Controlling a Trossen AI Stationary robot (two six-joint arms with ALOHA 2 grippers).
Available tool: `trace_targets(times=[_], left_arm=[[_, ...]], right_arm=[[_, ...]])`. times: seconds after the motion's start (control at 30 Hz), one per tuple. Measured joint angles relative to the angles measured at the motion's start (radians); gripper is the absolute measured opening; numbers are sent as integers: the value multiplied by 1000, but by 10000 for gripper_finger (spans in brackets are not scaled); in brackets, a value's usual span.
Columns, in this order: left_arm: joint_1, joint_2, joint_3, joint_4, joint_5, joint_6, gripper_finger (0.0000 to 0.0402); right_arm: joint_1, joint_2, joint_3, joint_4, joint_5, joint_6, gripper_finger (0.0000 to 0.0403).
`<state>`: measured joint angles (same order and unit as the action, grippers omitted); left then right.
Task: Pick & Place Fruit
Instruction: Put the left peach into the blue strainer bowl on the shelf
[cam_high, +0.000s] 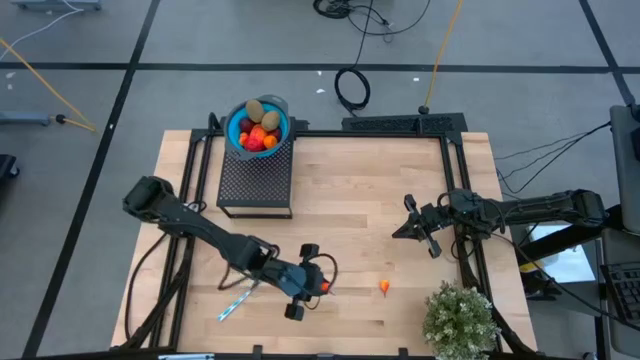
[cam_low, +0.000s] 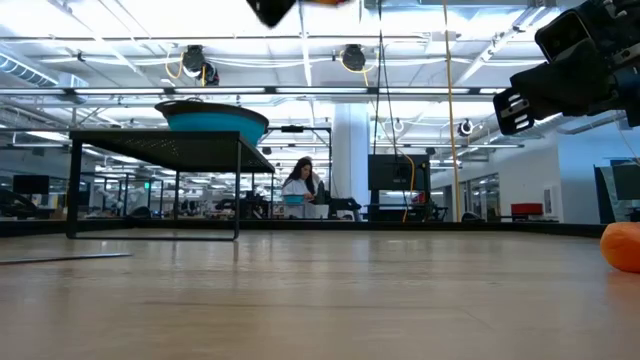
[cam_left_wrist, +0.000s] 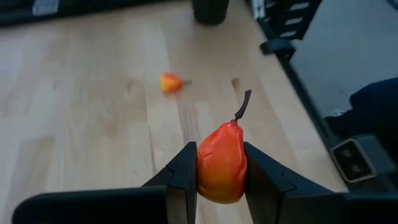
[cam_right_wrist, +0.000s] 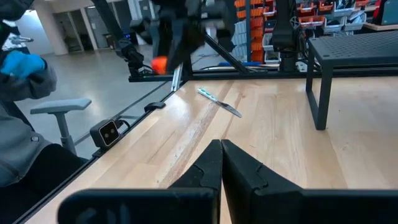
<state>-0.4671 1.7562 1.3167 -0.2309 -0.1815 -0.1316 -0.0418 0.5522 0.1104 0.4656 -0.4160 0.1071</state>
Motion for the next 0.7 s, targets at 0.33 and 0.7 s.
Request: trace_targets(times=[0.33, 0.7], left_arm=[[-1, -105, 0, 56, 280, 188, 93], [-13, -108, 1, 247, 833, 408, 93]], right_arm=[[0, 0, 0, -4, 0, -18, 0], [0, 0, 0, -7, 0, -18, 0]])
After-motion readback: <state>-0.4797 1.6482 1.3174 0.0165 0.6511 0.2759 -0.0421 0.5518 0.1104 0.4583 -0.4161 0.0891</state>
